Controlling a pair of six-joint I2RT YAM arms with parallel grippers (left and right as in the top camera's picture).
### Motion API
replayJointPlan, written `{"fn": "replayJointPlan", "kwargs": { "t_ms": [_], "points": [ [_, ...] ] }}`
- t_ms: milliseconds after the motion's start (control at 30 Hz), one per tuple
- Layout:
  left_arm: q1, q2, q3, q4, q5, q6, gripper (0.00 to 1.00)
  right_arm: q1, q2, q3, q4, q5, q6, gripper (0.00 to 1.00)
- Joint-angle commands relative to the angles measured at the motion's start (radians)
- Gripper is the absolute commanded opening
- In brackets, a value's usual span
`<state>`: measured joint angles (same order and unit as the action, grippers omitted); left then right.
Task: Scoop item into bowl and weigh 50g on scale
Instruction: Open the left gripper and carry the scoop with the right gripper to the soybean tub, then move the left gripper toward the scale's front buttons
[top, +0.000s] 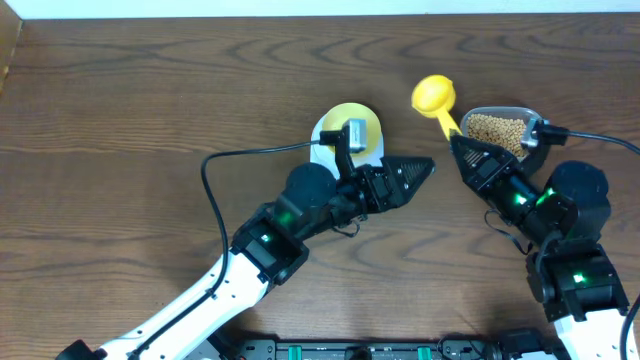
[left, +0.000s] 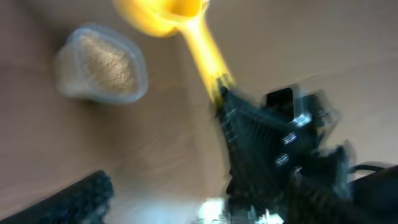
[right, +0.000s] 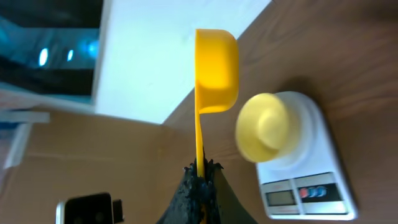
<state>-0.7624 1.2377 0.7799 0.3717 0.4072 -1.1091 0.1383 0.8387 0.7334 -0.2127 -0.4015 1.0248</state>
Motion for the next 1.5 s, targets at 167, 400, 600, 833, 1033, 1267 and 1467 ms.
{"fn": "replayJointPlan", "kwargs": {
  "t_ms": [167, 400, 600, 833, 1033, 1267, 1467],
  "points": [
    [0.0, -0.006, 0.012, -0.191, 0.081, 0.352, 0.98, -0.029, -0.001, 0.1, -0.235, 0.053, -0.21, 0.01],
    [0.108, -0.015, 0.02, -0.502, 0.079, 0.426, 0.98, -0.029, 0.021, 0.321, -0.566, 0.298, -0.373, 0.02],
    [0.22, -0.017, 0.187, -1.023, -0.083, 0.663, 0.85, -0.029, 0.167, 0.555, -0.758, 0.32, -0.495, 0.01],
    [0.22, -0.023, 0.372, -1.323, -0.322, 0.76, 0.79, -0.029, 0.366, 0.784, -0.938, 0.32, -0.61, 0.01],
    [0.22, -0.026, 0.371, -1.321, -0.293, 0.756, 0.8, -0.029, 0.44, 0.828, -0.995, 0.321, -0.637, 0.02],
    [0.22, -0.025, 0.37, -1.321, -0.235, 0.753, 0.48, -0.028, 0.441, 0.819, -1.003, 0.442, -0.568, 0.02],
    [0.22, -0.025, 0.37, -1.33, -0.229, 0.753, 0.25, -0.028, 0.441, 0.809, -1.003, 0.501, -0.57, 0.02]
  ]
}}
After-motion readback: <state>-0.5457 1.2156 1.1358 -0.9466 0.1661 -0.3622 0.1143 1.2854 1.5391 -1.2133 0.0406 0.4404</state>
